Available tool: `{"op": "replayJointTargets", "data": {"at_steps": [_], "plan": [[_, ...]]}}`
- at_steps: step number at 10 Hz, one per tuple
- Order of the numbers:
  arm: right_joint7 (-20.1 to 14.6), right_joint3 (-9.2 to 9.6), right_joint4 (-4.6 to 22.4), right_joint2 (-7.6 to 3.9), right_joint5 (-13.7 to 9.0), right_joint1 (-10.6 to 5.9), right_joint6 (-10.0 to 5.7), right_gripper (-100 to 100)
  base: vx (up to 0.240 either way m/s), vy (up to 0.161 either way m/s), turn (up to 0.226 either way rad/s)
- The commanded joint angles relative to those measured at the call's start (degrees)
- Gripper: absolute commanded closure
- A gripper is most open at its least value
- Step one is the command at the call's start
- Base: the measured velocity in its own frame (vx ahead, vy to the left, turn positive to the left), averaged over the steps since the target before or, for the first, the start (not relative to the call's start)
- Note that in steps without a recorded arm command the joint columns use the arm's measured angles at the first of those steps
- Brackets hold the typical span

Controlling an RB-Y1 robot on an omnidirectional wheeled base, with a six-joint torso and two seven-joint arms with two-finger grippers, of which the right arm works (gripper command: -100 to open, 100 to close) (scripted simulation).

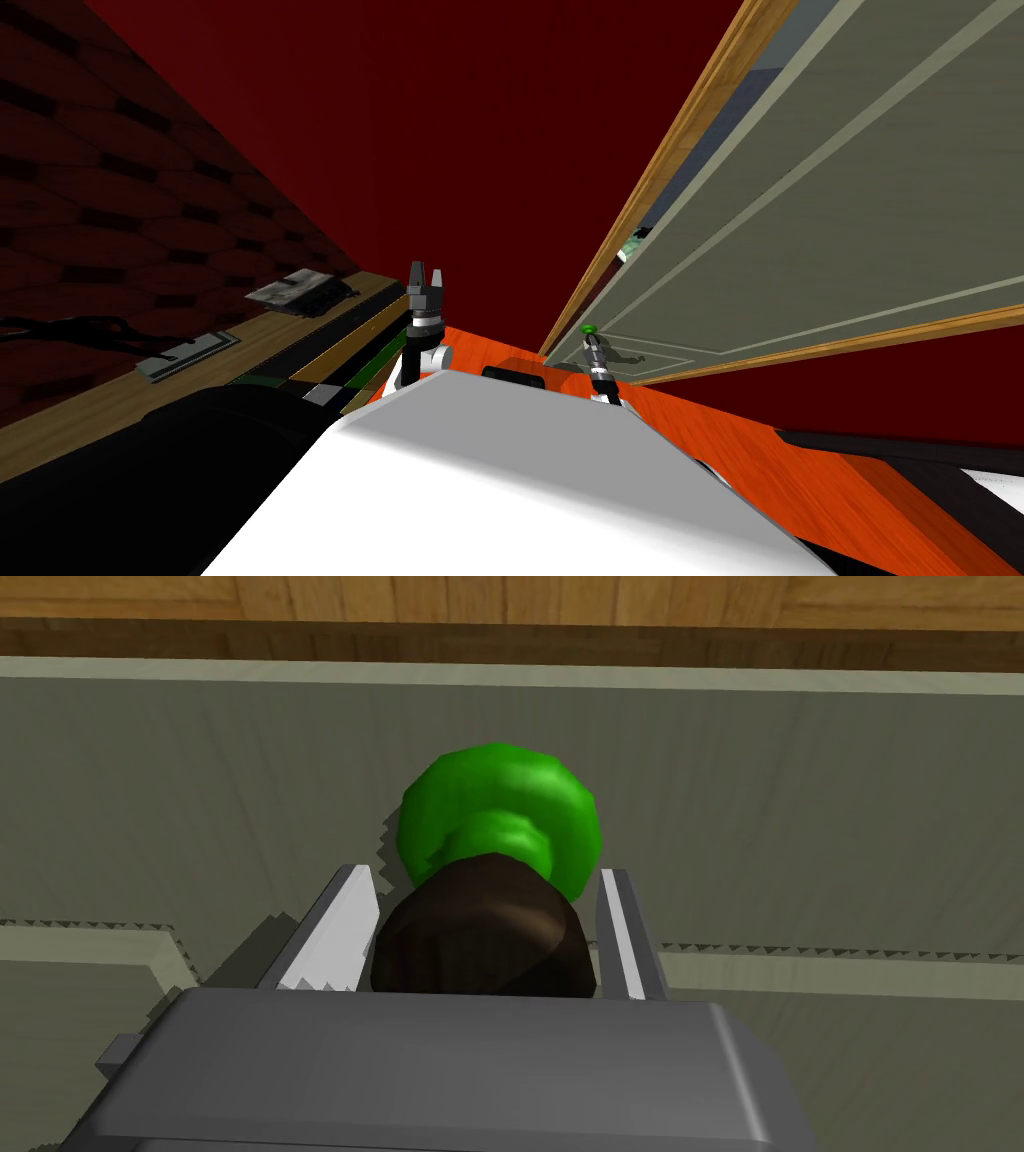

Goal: Pull the door open

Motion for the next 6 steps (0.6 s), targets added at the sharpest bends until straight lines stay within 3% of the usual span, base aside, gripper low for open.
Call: {"op": "replayJointTargets", "data": {"at_steps": [1, 4, 6], "plan": [[-2.9, 0.02, 0.8, -0.01, 0.0, -0.33, -0.06, 100, -0.033, -0.011, 0.013], [-5.7, 0.1, 1.4, 0.03, 0.0, -0.8, -0.19, 100, -0.028, -0.007, 0.011], [-9.4, 0.25, 2.5, 0.1, 0.0, -1.72, -0.46, 100, -0.041, -0.015, 0.021]]}}
